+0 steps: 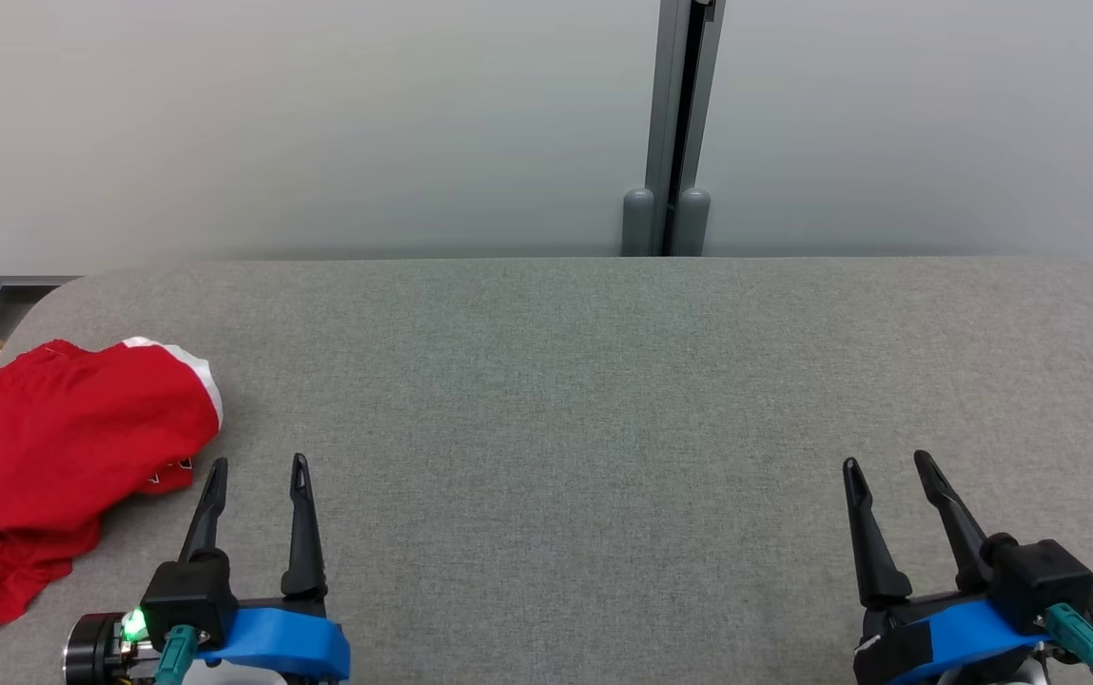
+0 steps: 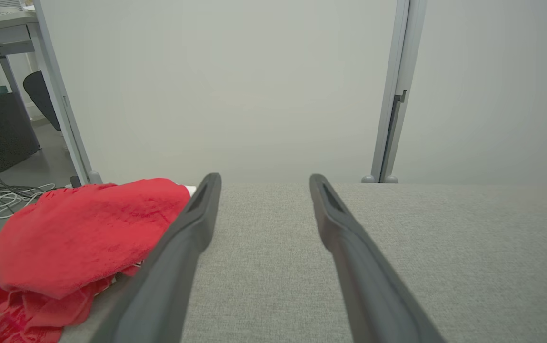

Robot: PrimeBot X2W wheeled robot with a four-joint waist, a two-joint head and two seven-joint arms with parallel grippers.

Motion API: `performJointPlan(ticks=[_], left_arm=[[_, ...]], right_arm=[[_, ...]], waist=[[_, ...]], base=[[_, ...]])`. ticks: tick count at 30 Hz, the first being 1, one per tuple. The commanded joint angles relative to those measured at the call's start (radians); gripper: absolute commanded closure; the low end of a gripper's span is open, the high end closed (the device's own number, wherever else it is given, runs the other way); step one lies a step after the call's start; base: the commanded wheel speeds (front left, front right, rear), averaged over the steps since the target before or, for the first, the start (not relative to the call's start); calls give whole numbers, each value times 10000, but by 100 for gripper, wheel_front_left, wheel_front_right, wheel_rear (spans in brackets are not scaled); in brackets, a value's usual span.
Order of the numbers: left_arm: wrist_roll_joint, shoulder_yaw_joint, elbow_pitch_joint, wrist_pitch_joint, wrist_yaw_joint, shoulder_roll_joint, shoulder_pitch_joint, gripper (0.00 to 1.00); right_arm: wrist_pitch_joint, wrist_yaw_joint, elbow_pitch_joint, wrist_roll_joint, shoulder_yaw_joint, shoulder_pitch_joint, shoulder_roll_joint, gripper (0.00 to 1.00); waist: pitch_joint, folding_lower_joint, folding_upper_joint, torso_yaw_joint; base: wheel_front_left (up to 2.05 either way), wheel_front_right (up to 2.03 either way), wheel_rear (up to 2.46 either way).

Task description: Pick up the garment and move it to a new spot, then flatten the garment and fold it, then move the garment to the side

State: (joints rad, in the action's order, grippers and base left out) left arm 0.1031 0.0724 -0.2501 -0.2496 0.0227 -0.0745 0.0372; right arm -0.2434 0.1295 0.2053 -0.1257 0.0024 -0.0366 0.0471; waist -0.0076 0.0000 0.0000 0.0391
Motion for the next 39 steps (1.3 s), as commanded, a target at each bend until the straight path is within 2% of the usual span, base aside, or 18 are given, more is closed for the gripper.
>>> performJointPlan(ticks=[1, 6, 15, 30, 39], left_arm=[[-186, 23, -6, -102, 50, -51, 57, 0], [-371, 69, -109, -178, -11, -43, 70, 0], [255, 46, -340, -173, -206, 38, 134, 0], [341, 149, -437, -171, -39, -25, 205, 0], [311, 76, -338, -173, 103, -166, 111, 0]], right_arm=[[-83, 20, 1, 201, 21, 107, 55, 0], [-127, 22, 50, 454, 76, 99, 55, 0], [-92, 20, 149, 61, 125, 87, 54, 0], [-76, 20, 179, -27, 89, 125, 52, 0], [-112, 20, 263, -126, 167, 135, 51, 0]], waist=[[2, 0, 0, 7], [-7, 0, 0, 33], [-29, 0, 0, 29], [-29, 0, 0, 82], [-75, 0, 0, 453]], base=[[0, 0, 0], [0, 0, 0], [0, 0, 0], [0, 0, 0], [0, 0, 0]])
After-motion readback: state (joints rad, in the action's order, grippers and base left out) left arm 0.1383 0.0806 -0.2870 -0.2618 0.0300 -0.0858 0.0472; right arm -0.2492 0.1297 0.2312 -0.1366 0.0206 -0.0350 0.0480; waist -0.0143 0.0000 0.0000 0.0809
